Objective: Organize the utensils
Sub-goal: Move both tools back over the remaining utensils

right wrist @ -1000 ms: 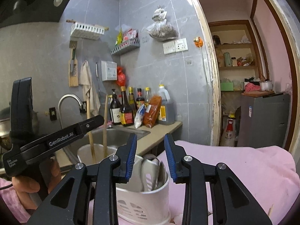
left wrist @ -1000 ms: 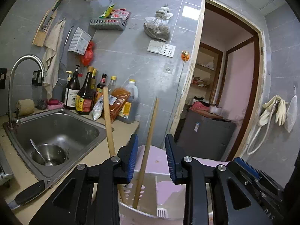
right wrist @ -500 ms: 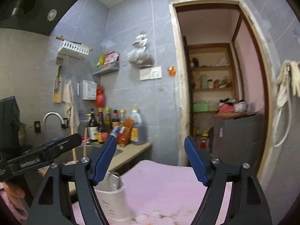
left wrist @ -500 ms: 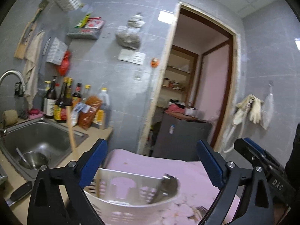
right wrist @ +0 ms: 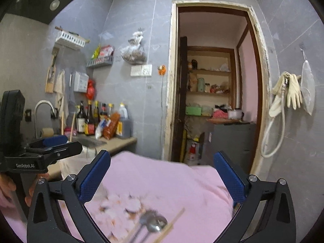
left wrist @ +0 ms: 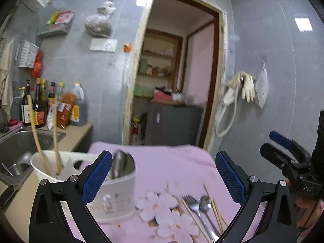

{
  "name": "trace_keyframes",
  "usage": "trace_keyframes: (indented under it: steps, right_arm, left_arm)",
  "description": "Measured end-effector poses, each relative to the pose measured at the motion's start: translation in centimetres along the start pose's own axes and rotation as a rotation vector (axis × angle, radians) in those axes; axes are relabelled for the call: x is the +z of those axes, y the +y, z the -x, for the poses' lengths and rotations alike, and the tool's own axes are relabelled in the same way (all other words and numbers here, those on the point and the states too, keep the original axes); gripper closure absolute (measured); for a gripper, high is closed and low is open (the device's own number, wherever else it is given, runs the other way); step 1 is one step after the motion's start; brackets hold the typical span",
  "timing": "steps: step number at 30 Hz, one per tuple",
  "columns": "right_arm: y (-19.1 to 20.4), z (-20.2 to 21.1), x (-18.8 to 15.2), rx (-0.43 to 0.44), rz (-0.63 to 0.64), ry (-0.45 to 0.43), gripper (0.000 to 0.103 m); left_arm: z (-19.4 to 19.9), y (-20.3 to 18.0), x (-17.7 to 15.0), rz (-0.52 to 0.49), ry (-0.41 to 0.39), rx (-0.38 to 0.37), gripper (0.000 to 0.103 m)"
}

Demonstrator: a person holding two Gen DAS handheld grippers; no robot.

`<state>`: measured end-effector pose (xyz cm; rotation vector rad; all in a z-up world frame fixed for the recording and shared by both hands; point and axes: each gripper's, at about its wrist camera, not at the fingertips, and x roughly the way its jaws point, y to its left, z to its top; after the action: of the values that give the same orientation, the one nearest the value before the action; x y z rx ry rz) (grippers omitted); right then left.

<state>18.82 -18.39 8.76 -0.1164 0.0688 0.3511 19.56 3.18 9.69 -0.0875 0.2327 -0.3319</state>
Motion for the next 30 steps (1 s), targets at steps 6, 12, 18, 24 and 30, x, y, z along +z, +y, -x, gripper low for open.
trace_keyframes:
  steps: [6,12,18,24,30]
  right_arm:
    - [-1.3,0.6,-2.6,-0.017,0.023,0.120,0.000]
    - [-2.1,1.1,-5.2,-0.023,0.029,0.242,0.000]
    - [-2.2,0.4,-7.7,0.016,0.005,0.398,0.002]
    - [-2.5,-0.4,-9.2,0.073,-0.057,0.525,0.019]
    - [-1.7,-1.4,-10.6,0.127,-0.062,0.636,0.047]
  left_arm:
    - [-1.8,-2.0,-2.6,-0.051,0.144,-0.029,0.003]
    - [-3.1,-2.6,-5.3,-0.040,0.272,-0.064,0.003]
    - [-4.7,-3.4,-7.2,-0.058,0.417,-0.093,0.003]
    - [-6.4,-3.9,-8.8,-0.092,0.537,-0.124,0.004]
    - [-8.3,-4.1,-9.2,-0.094,0.616,-0.172,0.013]
